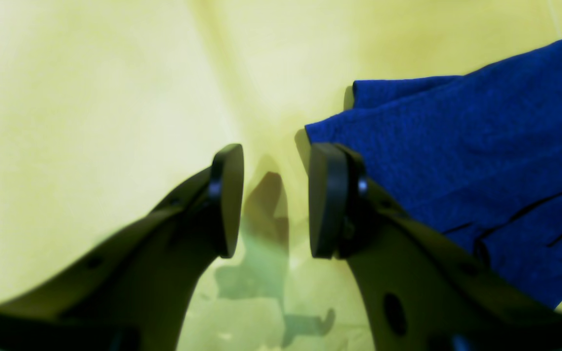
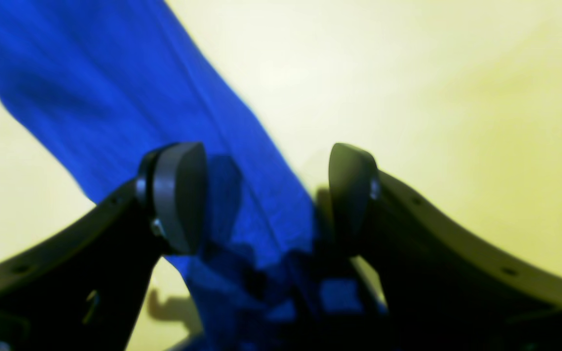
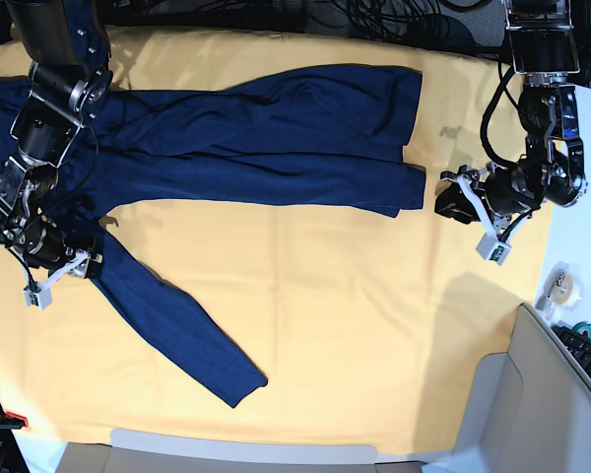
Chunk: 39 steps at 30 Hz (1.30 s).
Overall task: Fold the T-shirt properly
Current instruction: 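Open both grippers to release the folded hem, then grasp the loose sleeve with the right gripper and lay it across the folded body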
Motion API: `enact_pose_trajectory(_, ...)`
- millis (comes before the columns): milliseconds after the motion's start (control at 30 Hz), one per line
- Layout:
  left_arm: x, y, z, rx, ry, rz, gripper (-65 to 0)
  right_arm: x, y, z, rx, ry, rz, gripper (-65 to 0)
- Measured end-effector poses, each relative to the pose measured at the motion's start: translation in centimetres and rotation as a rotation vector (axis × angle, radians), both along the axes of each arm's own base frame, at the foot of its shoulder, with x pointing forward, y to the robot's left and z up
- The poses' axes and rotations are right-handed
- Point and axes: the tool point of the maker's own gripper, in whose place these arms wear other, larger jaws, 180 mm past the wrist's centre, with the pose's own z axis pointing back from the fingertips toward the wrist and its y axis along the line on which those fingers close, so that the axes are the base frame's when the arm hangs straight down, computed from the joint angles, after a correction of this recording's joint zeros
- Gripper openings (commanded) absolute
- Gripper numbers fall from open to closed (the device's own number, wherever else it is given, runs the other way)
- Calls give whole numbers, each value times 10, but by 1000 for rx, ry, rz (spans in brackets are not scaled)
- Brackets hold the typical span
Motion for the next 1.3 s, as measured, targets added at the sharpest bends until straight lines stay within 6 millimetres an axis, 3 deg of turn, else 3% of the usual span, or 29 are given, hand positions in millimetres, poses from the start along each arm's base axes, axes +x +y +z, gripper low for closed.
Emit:
enact_pose_trajectory(333, 0, -1, 0, -3, 0, 1, -429, 12, 27, -8, 25, -35, 45, -289)
enact_pose_trajectory(433, 0, -1, 0, -3, 1, 1, -429, 12, 31, -10, 32, -33, 50, -429)
enact_pose_trajectory(533, 0, -1, 0, -3, 1, 0, -429, 11, 33, -12, 35, -27, 52, -631)
enact_pose_trajectory(567, 0, -1, 0, -3, 1, 1, -429, 10, 32, -12, 34, -26, 51, -650)
enact_pose_trajectory(800, 0, -1, 0, -2, 0, 1, -429, -10, 36, 1, -91, 19, 107, -650)
enact_pose_trajectory(967, 0, -3, -1, -8, 1, 2, -429, -23, 61, 49, -199, -73, 160, -650)
enact_pose_trajectory(1133, 0, -3, -1, -11, -1, 2, -429, -74, 80, 60, -314, -46, 215, -650)
enact_pose_trajectory(1300, 0, -4, -1, -15, -1, 3, -429, -113, 86, 74, -398, -34, 226, -650)
